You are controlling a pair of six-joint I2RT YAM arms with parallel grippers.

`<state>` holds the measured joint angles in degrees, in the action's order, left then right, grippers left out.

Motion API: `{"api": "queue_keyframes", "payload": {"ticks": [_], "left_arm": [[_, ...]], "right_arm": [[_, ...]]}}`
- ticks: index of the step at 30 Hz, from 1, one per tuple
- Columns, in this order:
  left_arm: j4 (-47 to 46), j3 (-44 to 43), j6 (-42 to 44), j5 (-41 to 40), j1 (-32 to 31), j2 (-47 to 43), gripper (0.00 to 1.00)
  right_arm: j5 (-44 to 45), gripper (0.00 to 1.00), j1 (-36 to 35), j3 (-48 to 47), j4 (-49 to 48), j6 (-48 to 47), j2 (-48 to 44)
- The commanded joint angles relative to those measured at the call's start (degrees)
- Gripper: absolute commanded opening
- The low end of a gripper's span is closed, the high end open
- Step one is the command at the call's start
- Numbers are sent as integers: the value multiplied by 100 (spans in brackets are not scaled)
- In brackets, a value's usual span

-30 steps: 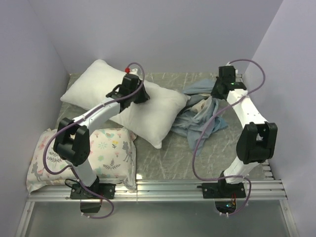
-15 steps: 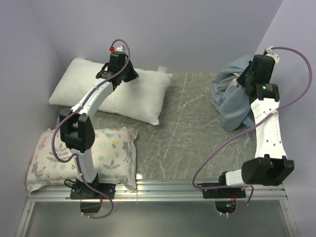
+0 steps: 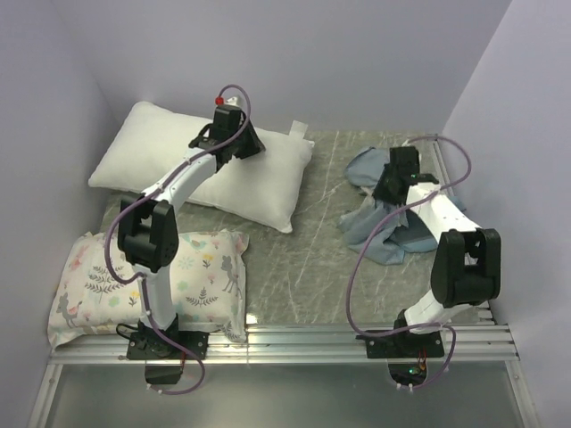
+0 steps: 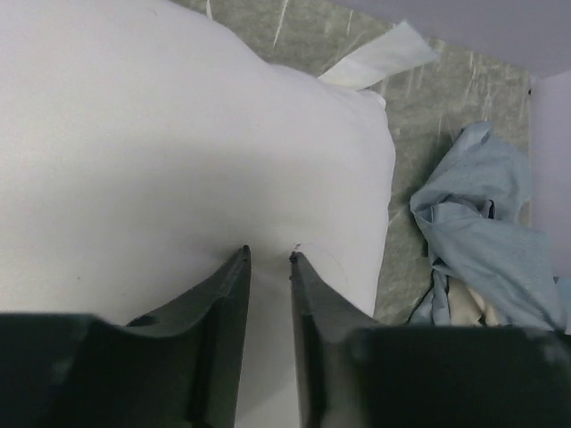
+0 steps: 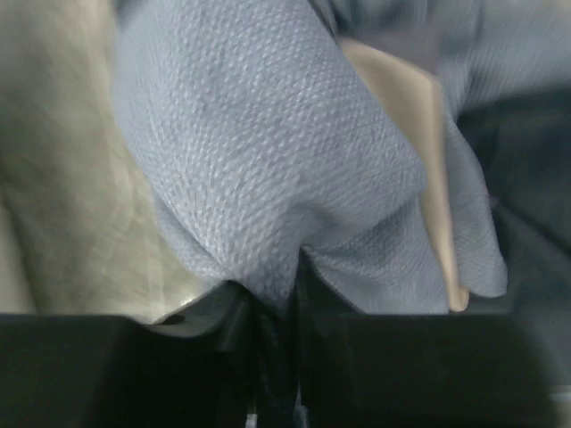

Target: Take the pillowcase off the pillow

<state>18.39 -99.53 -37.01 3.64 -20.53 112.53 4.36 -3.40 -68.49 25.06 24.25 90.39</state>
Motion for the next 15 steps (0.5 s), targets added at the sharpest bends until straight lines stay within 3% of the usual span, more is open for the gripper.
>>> {"api": "queue_keyframes", "payload": {"ticks": [1,2,6,7,11,15], "left_arm": [[-345,327,80,-3,-179,-521,31],[-363,389,141,-64,-205,-722,39],[-345,715,361,-346,-389,-1285,55],[-319,846,414,-694,-494,-1521,60],[-257,1154,616,-1075,-794,-2154,66],[94,1513,625,-1313,-987,-2656,63]], "right_arm": [[-155,43,-170,485,-765,71,-241],[-146,48,-179,538,-766,62,-198],[-15,66,-249,573,-564,-17,-617],[55,92,-275,573,-503,-26,-984],[232,97,-372,415,-326,-87,-1855],[258,98,-416,310,-116,-26,-2420]]}}
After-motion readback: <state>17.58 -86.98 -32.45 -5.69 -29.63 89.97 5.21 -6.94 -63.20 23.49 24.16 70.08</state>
